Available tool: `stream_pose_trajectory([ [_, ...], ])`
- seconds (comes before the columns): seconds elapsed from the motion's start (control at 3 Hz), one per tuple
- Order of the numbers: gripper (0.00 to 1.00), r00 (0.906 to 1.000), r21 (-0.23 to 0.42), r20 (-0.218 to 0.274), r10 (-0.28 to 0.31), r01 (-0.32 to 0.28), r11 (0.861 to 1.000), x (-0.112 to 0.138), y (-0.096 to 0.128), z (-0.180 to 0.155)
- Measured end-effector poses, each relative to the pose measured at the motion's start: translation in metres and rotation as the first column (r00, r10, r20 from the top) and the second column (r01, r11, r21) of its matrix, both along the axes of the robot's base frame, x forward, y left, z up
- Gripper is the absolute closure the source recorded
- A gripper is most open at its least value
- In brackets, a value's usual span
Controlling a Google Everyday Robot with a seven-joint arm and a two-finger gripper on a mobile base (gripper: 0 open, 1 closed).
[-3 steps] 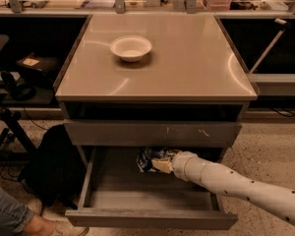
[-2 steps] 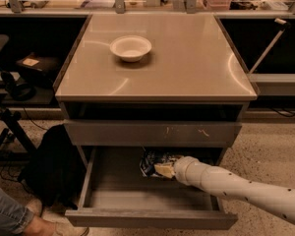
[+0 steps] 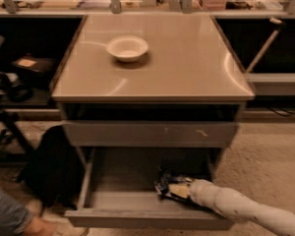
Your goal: Place blue chip bag into middle drawer
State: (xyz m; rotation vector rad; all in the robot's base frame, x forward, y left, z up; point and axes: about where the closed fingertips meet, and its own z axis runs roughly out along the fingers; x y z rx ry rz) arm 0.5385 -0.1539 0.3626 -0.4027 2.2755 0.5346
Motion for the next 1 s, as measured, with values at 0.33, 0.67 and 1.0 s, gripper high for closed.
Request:
stream_pose_trajectory([
  [0.33, 0.81, 1.0000, 0.000, 0.000, 0.000, 0.000, 1.000, 0.0000, 0.0000, 0.0024],
  [0.67, 0.58, 1.0000, 0.000, 0.000, 0.000, 0.000, 1.000, 0.0000, 0.0002, 0.0023],
  [1.0, 0.35, 1.0000, 0.000, 0.000, 0.000, 0.000, 1.000, 0.0000, 0.0002, 0.0023],
])
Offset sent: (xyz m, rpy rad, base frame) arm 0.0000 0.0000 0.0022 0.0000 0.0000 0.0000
